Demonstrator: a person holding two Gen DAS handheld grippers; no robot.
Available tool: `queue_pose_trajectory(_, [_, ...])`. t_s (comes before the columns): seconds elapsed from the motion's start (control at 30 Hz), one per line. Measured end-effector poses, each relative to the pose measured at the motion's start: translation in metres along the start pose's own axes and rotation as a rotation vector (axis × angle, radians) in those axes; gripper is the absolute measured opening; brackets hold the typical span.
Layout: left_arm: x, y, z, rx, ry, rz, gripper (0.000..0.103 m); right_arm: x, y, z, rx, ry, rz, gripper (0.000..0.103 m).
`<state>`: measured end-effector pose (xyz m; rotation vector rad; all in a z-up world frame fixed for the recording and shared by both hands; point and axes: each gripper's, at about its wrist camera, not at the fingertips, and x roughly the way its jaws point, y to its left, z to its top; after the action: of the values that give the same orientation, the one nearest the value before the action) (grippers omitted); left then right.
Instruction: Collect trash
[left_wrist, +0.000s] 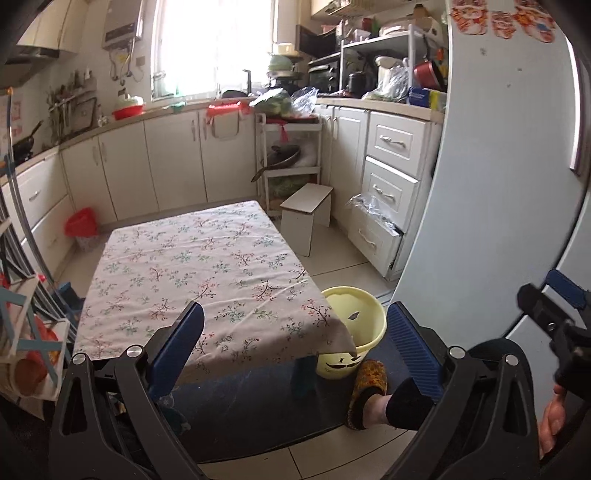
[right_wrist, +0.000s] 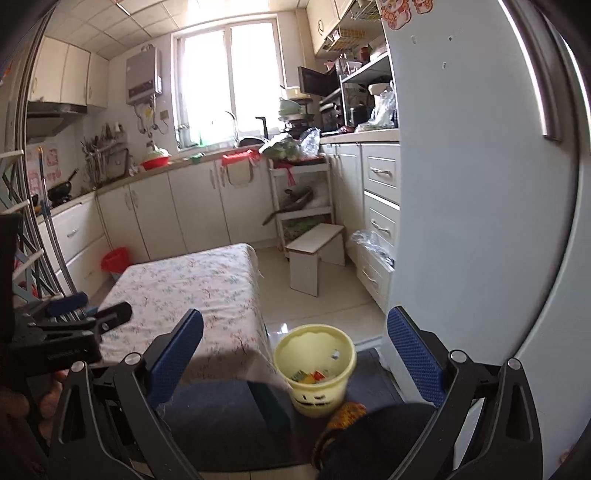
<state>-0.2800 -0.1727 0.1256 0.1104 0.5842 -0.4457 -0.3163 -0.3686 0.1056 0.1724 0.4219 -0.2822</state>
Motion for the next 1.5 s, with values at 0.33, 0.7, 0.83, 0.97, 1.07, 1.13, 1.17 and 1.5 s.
queue_pose_trajectory(0.33, [-0.033,0.000,-0.020,-0.010,0.043,-0.040,0.095,-0.026,0.007,-0.012,0.011,0.038,-0.059,0.096])
queue_pose_trajectory(0.7, [-0.046,-0.001,-0.021,0.033,0.007,0.037,0.095,-0.030,0.021,-0.015,-0.003,0.027,-0.045,0.096])
queue_pose_trajectory(0.83, [-0.046,-0.003,-0.018,0.044,0.003,0.049,0.095,-0.031,0.024,-0.019,-0.005,0.032,-0.037,0.096])
queue_pose_trajectory(0.97, [-0.050,-0.007,-0.017,0.057,-0.005,0.064,0.095,-0.034,0.024,-0.020,-0.005,0.030,-0.032,0.096])
queue_pose_trajectory(1.07, [-0.053,-0.009,-0.017,0.065,-0.011,0.069,0.095,-0.036,0.024,-0.021,-0.004,0.028,-0.031,0.096])
queue_pose_trajectory(1.13, [-0.054,-0.009,-0.017,0.068,-0.014,0.071,0.095,-0.037,0.024,-0.022,-0.004,0.027,-0.030,0.096])
queue_pose_trajectory(1.17, [-0.054,-0.010,-0.017,0.069,-0.016,0.072,0.095,-0.037,0.025,-0.022,-0.005,0.026,-0.031,0.096])
queue_pose_trajectory(1.5, [-0.058,-0.010,-0.017,0.069,-0.024,0.077,0.095,-0.040,0.026,-0.022,-0.007,0.024,-0.025,0.096])
